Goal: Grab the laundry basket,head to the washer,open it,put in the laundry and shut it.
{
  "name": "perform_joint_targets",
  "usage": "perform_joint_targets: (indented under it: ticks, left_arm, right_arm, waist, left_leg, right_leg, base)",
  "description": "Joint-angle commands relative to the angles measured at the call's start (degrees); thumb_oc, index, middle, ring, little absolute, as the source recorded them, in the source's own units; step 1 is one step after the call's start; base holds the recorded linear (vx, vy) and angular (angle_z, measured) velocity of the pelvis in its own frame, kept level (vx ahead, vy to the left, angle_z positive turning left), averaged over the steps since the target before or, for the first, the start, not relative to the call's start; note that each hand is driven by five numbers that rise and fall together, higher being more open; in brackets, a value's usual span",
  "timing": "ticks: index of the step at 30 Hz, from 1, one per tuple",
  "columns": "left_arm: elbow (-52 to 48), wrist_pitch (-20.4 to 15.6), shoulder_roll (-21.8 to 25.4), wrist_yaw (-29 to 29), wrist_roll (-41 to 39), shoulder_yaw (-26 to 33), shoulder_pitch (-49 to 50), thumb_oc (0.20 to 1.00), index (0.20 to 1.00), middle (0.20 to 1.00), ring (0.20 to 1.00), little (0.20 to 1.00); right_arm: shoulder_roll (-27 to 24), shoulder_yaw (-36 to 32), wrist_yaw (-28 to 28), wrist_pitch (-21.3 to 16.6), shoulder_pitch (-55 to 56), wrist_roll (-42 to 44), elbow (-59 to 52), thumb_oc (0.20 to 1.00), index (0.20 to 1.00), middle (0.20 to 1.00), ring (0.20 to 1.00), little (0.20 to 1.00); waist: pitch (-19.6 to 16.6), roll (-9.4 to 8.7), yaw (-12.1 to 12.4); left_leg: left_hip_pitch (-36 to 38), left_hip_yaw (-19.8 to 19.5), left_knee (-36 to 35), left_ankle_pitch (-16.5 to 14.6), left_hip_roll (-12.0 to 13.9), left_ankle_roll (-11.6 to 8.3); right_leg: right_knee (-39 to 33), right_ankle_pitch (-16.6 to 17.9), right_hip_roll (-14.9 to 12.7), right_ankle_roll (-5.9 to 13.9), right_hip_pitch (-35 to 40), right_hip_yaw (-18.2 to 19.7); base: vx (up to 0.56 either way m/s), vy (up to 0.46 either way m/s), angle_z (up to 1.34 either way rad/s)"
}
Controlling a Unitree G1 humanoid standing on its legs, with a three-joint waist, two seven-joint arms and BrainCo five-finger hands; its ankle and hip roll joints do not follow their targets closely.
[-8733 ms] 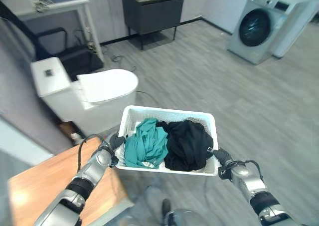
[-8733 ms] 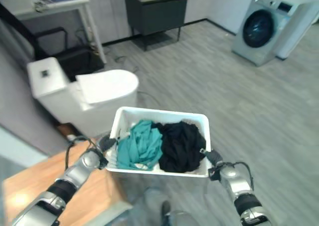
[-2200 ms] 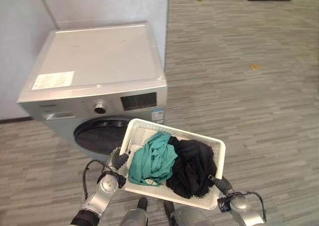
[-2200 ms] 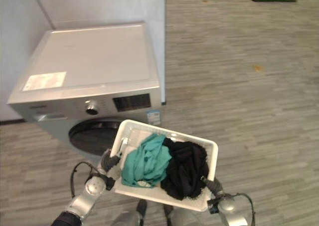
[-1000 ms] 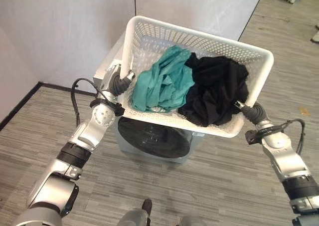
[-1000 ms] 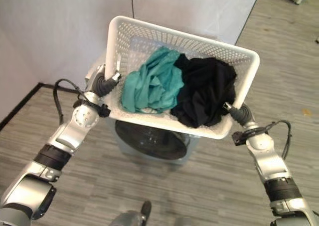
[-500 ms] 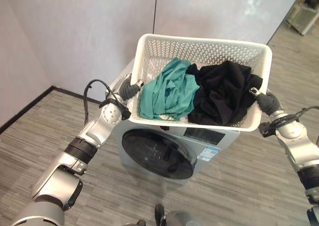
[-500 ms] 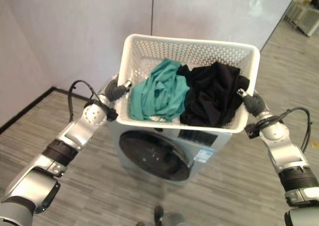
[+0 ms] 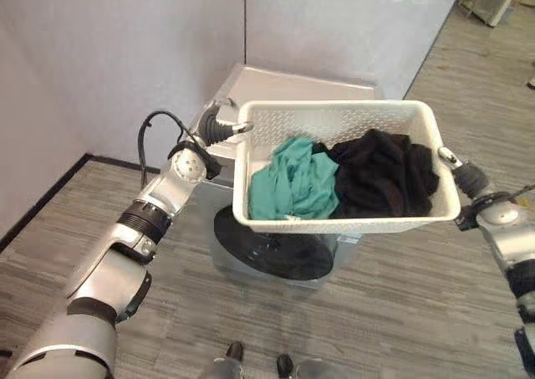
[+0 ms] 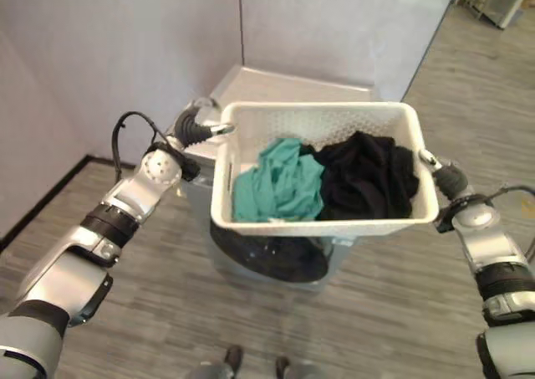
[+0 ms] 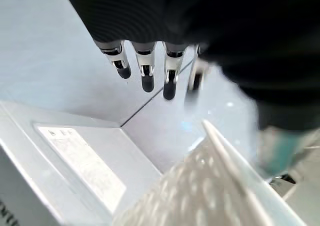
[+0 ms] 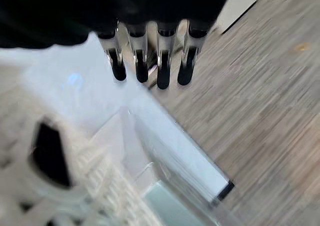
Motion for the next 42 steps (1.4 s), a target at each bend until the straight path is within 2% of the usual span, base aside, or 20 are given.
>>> perform_joint_targets:
  ticks: [1, 2, 3, 4, 5, 8, 13, 18, 24, 29, 32, 33, 34, 35, 36, 37, 39, 40, 41, 42]
  left_arm:
    - [10.54, -3.2, -2.61, 3.82, -1.16, -3.86, -12.32, 1.0, 1.0, 1.0, 1.0, 1.0]
    - [13.32, -3.3, -3.47, 4.02, -1.73, -4.76, -14.35, 1.0, 1.0, 1.0, 1.0, 1.0]
    - [16.03, -3.35, -4.45, 4.29, -2.04, -5.77, -16.68, 1.0, 1.0, 1.0, 1.0, 1.0]
    - [17.74, -3.52, -5.61, 4.71, -3.16, -6.37, -18.48, 1.0, 1.0, 1.0, 1.0, 1.0]
    - [18.71, -3.74, -5.68, 4.74, -3.97, -6.82, -20.22, 1.0, 1.0, 1.0, 1.0, 1.0]
    - [22.6, -4.93, -7.93, 5.24, -8.18, -7.96, -25.32, 1.0, 1.0, 1.0, 1.0, 1.0]
    - [24.73, -5.66, -9.71, 6.79, -9.58, -10.46, -31.55, 1.0, 1.0, 1.0, 1.0, 1.0]
    - [22.36, -6.12, -10.44, 7.85, -10.13, -10.09, -31.89, 1.0, 1.0, 1.0, 1.0, 1.0]
    - [21.68, -6.5, -9.44, 8.49, -10.5, -9.71, -31.12, 1.0, 1.0, 1.0, 1.0, 1.0]
    - [23.5, -5.61, -10.06, 7.95, -9.38, -10.05, -30.06, 1.0, 1.0, 1.0, 1.0, 1.0]
    - [24.74, -5.38, -9.89, 7.35, -8.0, -10.56, -29.17, 1.0, 1.0, 1.0, 1.0, 1.0]
    - [24.89, -5.3, -9.55, 7.15, -7.49, -10.68, -29.25, 1.0, 1.0, 1.0, 1.0, 1.0]
    - [24.6, -5.08, -9.42, 7.04, -7.16, -10.71, -29.6, 1.0, 1.0, 1.0, 1.0, 1.0]
    - [24.42, -5.14, -9.63, 6.94, -7.4, -10.39, -29.57, 1.0, 1.0, 1.0, 1.0, 1.0]
    - [23.96, -5.18, -10.05, 6.99, -7.8, -10.22, -29.65, 1.0, 1.0, 1.0, 1.0, 1.0]
    - [23.72, -5.18, -10.32, 6.91, -8.08, -10.32, -29.65, 1.0, 1.0, 1.0, 1.0, 1.0]
    - [23.42, -5.19, -9.42, 6.18, -7.38, -10.78, -29.06, 1.0, 1.0, 1.0, 1.0, 1.0]
    - [23.1, -5.4, -8.75, 5.91, -7.2, -10.98, -28.41, 1.0, 1.0, 1.0, 1.0, 1.0]
    - [22.8, -5.35, -7.69, 5.95, -7.05, -10.87, -27.68, 1.0, 1.0, 1.0, 1.0, 1.0]
    - [22.65, -5.22, -6.68, 6.11, -7.14, -10.79, -26.92, 1.0, 1.0, 1.0, 1.0, 1.0]
  right_arm:
    - [3.55, 7.76, -1.1, 0.29, -11.47, 0.87, 12.02, 0.442, 0.442, 0.442, 0.442, 0.442]
    - [4.89, 10.04, -1.47, 0.23, -16.28, 1.4, 15.79, 0.448, 0.448, 0.448, 0.448, 0.448]
    - [6.89, 11.89, -1.89, 0.07, -20.67, 1.94, 19.26, 0.401, 0.401, 0.401, 0.401, 0.401]
    - [8.88, 13.65, -2.38, 0.0, -24.81, 2.42, 21.84, 0.235, 0.235, 0.235, 0.235, 0.235]
    - [10.6, 14.81, -2.86, 0.02, -27.75, 3.0, 24.09, 0.2, 0.2, 0.2, 0.2, 0.2]
    - [14.88, 18.45, -3.84, -0.46, -37.65, 5.08, 30.42, 0.2, 0.2, 0.2, 0.2, 0.2]
    - [17.38, 20.5, -5.83, -0.78, -48.42, 8.22, 36.91, 0.2, 0.2, 0.2, 0.2, 0.2]
    - [18.19, 20.72, -6.69, -1.09, -49.78, 10.56, 37.17, 0.2, 0.2, 0.2, 0.2, 0.2]
    - [16.37, 20.66, -7.11, -1.45, -50.55, 12.27, 37.39, 0.2, 0.2, 0.2, 0.2, 0.2]
    - [15.29, 20.15, -6.97, -1.48, -49.46, 13.09, 37.16, 0.2, 0.2, 0.2, 0.2, 0.2]
    - [14.54, 19.77, -6.66, -2.07, -48.37, 13.59, 36.27, 0.2, 0.2, 0.2, 0.2, 0.2]
    - [14.2, 19.75, -6.72, -2.21, -48.53, 13.54, 36.39, 0.2, 0.2, 0.2, 0.2, 0.2]
    - [13.76, 19.59, -6.88, -2.39, -48.55, 13.26, 36.34, 0.2, 0.2, 0.2, 0.2, 0.2]
    - [13.56, 19.69, -7.22, -2.59, -48.39, 13.38, 36.31, 0.2, 0.2, 0.2, 0.2, 0.2]
    - [13.08, 19.67, -7.67, -2.57, -48.84, 13.45, 36.31, 0.2, 0.2, 0.2, 0.2, 0.2]
    - [12.83, 19.91, -7.69, -2.58, -49.14, 13.63, 36.18, 0.2, 0.2, 0.2, 0.2, 0.2]
    - [12.04, 19.19, -7.64, -2.69, -48.43, 13.68, 36.48, 0.2, 0.2, 0.2, 0.2, 0.2]
    - [11.55, 18.83, -7.71, -2.86, -47.77, 13.48, 36.65, 0.2, 0.2, 0.2, 0.2, 0.2]
    - [11.37, 18.48, -7.8, -2.79, -47.3, 13.33, 36.81, 0.2, 0.2, 0.2, 0.2, 0.2]
    - [11.8, 18.79, -7.41, -2.79, -46.24, 12.72, 36.03, 0.2, 0.2, 0.2, 0.2, 0.2]
  waist:
    - [-2.83, 1.83, 1.68]
    - [-2.76, 2.05, 1.53]
    - [-2.5, 2.27, 1.29]
    - [-2.17, 2.41, 1.35]
    - [-1.94, 2.67, 1.2]
    - [-0.69, 2.99, 0.64]
    - [0.5, 3.16, 1.08]
    - [2.15, 3.08, 2.1]
    - [3.13, 3.19, 1.84]
    - [4.05, 3.8, 0.91]
    - [3.72, 2.95, -0.23]
    - [3.93, 1.99, -0.6]
    - [4.67, 1.27, -0.59]
    - [5.36, 0.57, -0.86]
    - [6.23, 0.53, -0.57]
    - [6.29, 1.15, -0.16]
    - [5.82, 3.16, 1.3]
    - [5.44, 3.59, 2.09]
    - [5.18, 4.01, 3.38]
    - [4.37, 4.5, 5.09]
  left_leg:
    - [7.12, -0.72, -9.32, 2.81, 3.26, -1.13]
    - [7.0, -0.73, -9.7, 3.15, 3.29, -1.08]
    - [6.79, -0.98, -10.07, 3.51, 3.25, -1.04]
    - [6.36, -0.84, -10.37, 3.84, 3.26, -1.05]
    - [5.96, -0.91, -11.0, 4.16, 3.2, -0.96]
    - [2.76, -1.24, -12.06, 5.76, 2.73, -1.11]
    - [-2.64, -1.88, -12.28, 6.88, 1.78, -0.93]
    - [-2.71, -3.29, -12.2, 7.28, 1.39, -0.71]
    - [-3.55, -3.83, -12.78, 7.84, 1.08, -0.99]
    - [-1.91, -3.95, -12.78, 7.62, 2.3, -1.84]
    - [-0.78, -3.17, -12.09, 6.43, 3.7, -3.0]
    - [-1.57, -1.85, -6.83, 4.08, 3.71, -3.37]
    - [-3.82, -0.21, -0.12, 2.49, 2.88, -3.5]
    - [-5.07, 1.71, 3.0, 0.83, 2.37, -3.0]
    - [-6.65, 2.68, 5.13, 0.75, 1.28, -2.16]
    - [-8.14, 2.4, 3.28, 1.36, -0.37, -1.37]
    - [-13.35, 2.81, -2.04, 5.9, -5.47, -0.65]
    - [-15.53, 5.83, -4.33, 7.76, -6.46, -0.54]
    - [-17.58, 8.12, -3.53, 9.17, -6.23, -1.04]
    - [-16.27, 6.81, -3.15, 9.17, -5.84, -0.49]
  right_leg:
    - [-3.09, 4.52, -0.12, 2.48, 1.57, 2.06]
    - [-3.51, 4.71, -0.11, 2.5, 1.37, 2.26]
    - [-3.97, 4.96, -0.04, 2.42, 1.12, 2.33]
    - [-4.55, 5.02, -0.1, 2.47, 0.76, 2.12]
    - [-5.26, 5.12, -0.09, 2.5, 0.45, 1.97]
    - [-6.38, 6.81, 0.14, 2.71, -2.75, 2.0]
    - [-7.72, 8.21, 0.23, 2.89, -7.08, 1.61]
    - [-6.85, 7.39, 0.77, 2.41, -7.31, 1.16]
    - [-6.75, 7.02, 0.86, 2.22, -8.06, 0.1]
    - [-0.41, 3.36, 2.61, 1.46, -8.92, -1.07]
    - [0.64, 2.64, 3.35, 0.76, -8.74, -1.12]
    - [0.49, 2.54, 2.97, 0.68, -8.03, -0.89]
    - [0.43, 2.67, 2.16, 0.76, -7.29, -1.23]
    - [0.16, 2.72, 1.74, 0.64, -6.4, -1.39]
    - [-0.36, 2.73, 1.46, 0.78, -5.14, -1.48]
    - [-0.67, 2.44, 2.06, 0.69, -4.72, -1.14]
    - [-0.69, 1.35, 4.59, 0.35, -2.51, 0.34]
    - [-0.2, 0.15, 5.26, 0.26, -1.61, 0.99]
    - [1.16, -1.15, 6.05, 0.18, -0.53, 2.48]
    - [3.72, -3.29, 6.6, 0.18, 0.6, 4.77]
  base:
    - [0.08, 0.019, -0.52]
    - [0.06, 0.011, -0.27]
    - [0.06, 0.007, -0.05]
    - [0.02, 0.012, 0.18]
    - [0.01, 0.002, 0.24]
    - [-0.07, 0.001, 0.08]
    - [-0.05, -0.001, 0.11]
    - [0.06, -0.026, 0.09]
    - [0.03, -0.026, 0.21]
    - [0.06, -0.061, 0.19]
    - [0.09, -0.122, 0.15]
    - [0.11, -0.122, 0.11]
    - [0.09, -0.12, 0.05]
    - [0.08, -0.066, 0.14]
    - [0.11, -0.013, 0.3]
    - [0.19, 0.058, 0.45]
    - [0.23, 0.078, 0.23]
    - [0.2, 0.128, 0.03]
    - [0.26, 0.197, -0.39]
    - [0.35, 0.185, -0.8]
